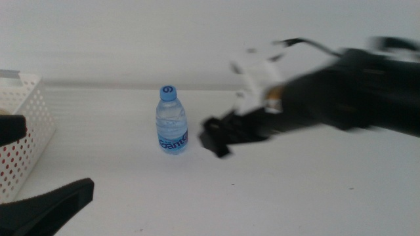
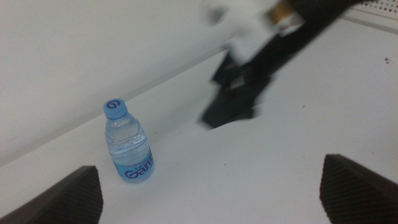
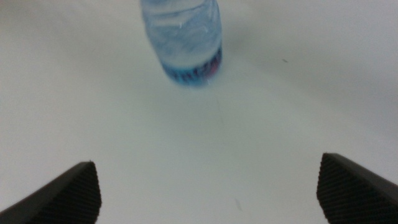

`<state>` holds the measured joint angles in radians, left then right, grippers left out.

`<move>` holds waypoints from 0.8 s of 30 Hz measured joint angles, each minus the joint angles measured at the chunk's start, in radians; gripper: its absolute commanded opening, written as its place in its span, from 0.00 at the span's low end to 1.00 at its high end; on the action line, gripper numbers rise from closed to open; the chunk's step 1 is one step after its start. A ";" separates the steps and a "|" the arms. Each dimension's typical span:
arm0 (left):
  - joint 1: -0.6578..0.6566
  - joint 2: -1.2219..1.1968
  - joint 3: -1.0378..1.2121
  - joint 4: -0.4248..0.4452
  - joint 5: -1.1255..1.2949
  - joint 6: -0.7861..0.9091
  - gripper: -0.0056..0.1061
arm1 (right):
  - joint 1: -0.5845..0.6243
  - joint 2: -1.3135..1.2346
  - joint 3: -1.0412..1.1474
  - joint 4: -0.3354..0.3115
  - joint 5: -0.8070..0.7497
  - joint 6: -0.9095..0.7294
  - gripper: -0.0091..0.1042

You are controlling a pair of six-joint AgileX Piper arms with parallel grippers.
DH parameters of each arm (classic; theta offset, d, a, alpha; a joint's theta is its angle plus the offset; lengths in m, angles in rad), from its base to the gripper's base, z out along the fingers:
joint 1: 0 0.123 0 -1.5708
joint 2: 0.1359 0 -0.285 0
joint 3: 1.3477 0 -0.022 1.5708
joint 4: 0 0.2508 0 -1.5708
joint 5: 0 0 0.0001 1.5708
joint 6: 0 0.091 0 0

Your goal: Use arms to grab the bottles and put them into the dustbin to the left of the table.

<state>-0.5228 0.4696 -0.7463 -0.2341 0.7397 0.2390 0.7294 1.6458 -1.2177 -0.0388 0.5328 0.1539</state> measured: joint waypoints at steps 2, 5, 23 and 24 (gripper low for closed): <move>0.000 0.000 0.000 0.000 0.000 0.000 0.89 | 0.000 -0.121 0.104 0.000 0.000 -0.029 0.90; 0.000 0.000 0.000 0.000 0.000 0.000 0.89 | 0.000 -0.315 0.246 0.000 0.006 -0.073 0.90; 0.000 0.000 0.000 0.000 0.000 0.000 0.89 | 0.000 -1.158 0.553 0.021 0.158 -0.224 0.90; 0.000 0.000 0.000 0.000 0.000 0.000 0.89 | 0.000 -1.179 0.553 0.021 0.170 -0.228 0.90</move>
<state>-0.5228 0.4696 -0.7463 -0.2341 0.7397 0.2390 0.7294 0.4671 -0.6647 -0.0182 0.7029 -0.0742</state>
